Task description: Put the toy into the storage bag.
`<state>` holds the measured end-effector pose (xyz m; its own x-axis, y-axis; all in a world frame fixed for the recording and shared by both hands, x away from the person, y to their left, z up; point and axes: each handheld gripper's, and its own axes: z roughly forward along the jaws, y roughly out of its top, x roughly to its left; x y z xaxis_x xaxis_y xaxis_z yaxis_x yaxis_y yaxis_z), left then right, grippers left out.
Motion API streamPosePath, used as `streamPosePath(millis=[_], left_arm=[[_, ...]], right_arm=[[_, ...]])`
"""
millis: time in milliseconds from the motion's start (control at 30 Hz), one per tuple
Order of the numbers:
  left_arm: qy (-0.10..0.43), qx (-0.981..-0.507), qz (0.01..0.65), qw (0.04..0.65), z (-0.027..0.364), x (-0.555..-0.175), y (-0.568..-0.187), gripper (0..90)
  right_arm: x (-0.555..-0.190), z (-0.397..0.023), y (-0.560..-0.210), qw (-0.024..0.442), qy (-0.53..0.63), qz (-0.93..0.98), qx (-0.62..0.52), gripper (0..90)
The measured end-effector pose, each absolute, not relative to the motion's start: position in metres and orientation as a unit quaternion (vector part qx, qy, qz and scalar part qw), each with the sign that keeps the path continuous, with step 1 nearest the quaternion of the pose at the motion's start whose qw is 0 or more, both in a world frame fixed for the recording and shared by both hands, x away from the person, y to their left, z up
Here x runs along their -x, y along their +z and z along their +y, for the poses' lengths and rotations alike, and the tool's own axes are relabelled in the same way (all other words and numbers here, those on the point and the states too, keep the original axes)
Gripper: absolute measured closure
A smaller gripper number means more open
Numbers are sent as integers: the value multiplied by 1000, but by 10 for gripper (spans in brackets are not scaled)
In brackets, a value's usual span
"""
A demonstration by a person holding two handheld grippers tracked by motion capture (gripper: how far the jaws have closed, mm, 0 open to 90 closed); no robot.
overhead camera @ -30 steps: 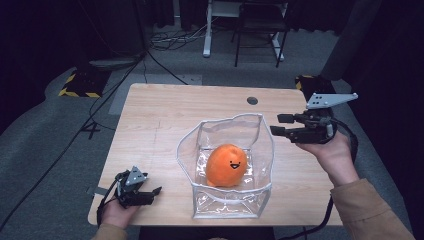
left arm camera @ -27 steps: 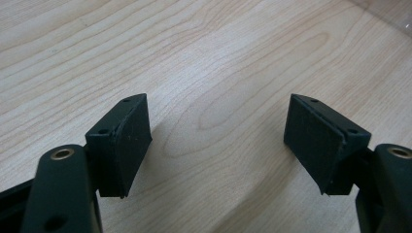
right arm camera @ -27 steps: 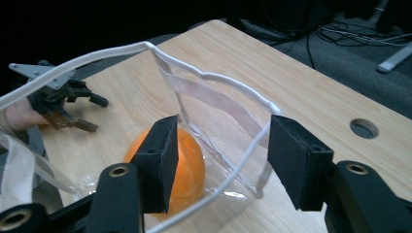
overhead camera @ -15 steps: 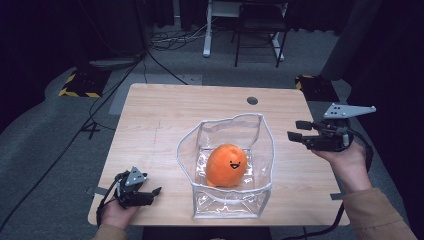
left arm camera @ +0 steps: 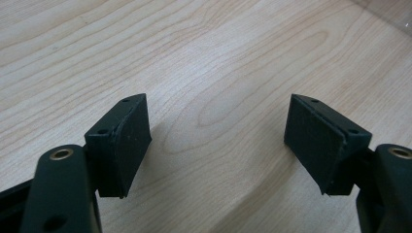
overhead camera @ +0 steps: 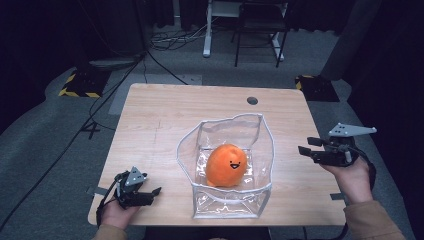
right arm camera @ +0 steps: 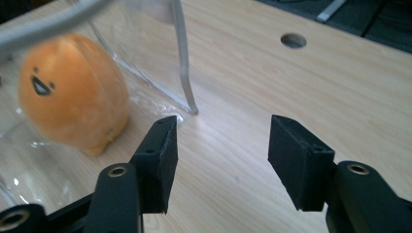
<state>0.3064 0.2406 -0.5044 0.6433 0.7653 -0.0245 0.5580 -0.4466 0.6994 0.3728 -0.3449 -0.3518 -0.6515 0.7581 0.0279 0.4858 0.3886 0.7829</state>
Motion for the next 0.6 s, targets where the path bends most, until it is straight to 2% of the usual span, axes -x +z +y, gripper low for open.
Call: streamPosePath(millis=[600], left_arm=[[150, -837, 396, 347, 240, -307, -504, 252]], right_arm=[[-362, -360, -431, 154, 348, 820, -428, 456]])
